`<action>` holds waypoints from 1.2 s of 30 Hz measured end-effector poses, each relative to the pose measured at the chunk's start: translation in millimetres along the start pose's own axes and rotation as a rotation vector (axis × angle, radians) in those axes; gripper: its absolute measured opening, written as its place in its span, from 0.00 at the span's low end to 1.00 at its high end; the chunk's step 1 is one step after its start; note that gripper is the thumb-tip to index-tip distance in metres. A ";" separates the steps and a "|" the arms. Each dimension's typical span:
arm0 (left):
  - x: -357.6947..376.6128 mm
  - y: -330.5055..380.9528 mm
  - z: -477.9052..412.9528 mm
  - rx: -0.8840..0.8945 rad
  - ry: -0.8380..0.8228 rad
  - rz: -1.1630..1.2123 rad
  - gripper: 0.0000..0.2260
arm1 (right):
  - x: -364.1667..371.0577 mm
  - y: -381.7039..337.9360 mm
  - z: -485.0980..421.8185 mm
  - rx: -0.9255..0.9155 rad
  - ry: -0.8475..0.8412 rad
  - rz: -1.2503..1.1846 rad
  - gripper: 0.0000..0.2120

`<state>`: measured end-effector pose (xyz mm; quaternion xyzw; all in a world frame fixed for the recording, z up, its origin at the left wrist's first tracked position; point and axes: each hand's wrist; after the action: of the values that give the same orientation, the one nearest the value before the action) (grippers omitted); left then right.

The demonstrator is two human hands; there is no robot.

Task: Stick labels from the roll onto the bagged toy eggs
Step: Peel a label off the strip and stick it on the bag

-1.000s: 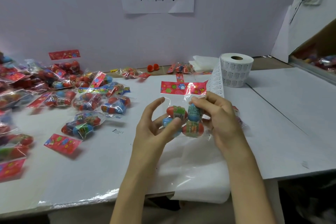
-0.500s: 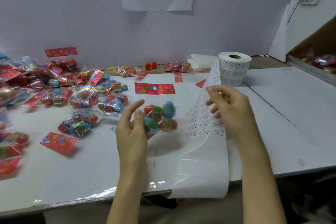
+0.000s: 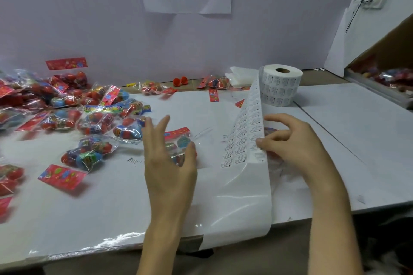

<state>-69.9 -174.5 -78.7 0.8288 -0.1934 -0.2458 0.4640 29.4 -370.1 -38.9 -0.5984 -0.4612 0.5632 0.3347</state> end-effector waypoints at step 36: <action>17.5 39.8 21.8 0.092 -0.243 0.147 0.10 | -0.6 -31.0 22.1 -0.261 -0.284 -0.137 0.25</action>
<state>-72.3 -218.4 -58.1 0.7971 -0.3193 -0.3003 0.4154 2.4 -362.4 -13.3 -0.5187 -0.6124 0.5532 0.2233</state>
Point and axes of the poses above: each hand's wrist, its own z-axis away from the middle knuckle, its own x-axis out of the palm, y = z × x, and after that the axes turned 5 degrees about y, right-handed
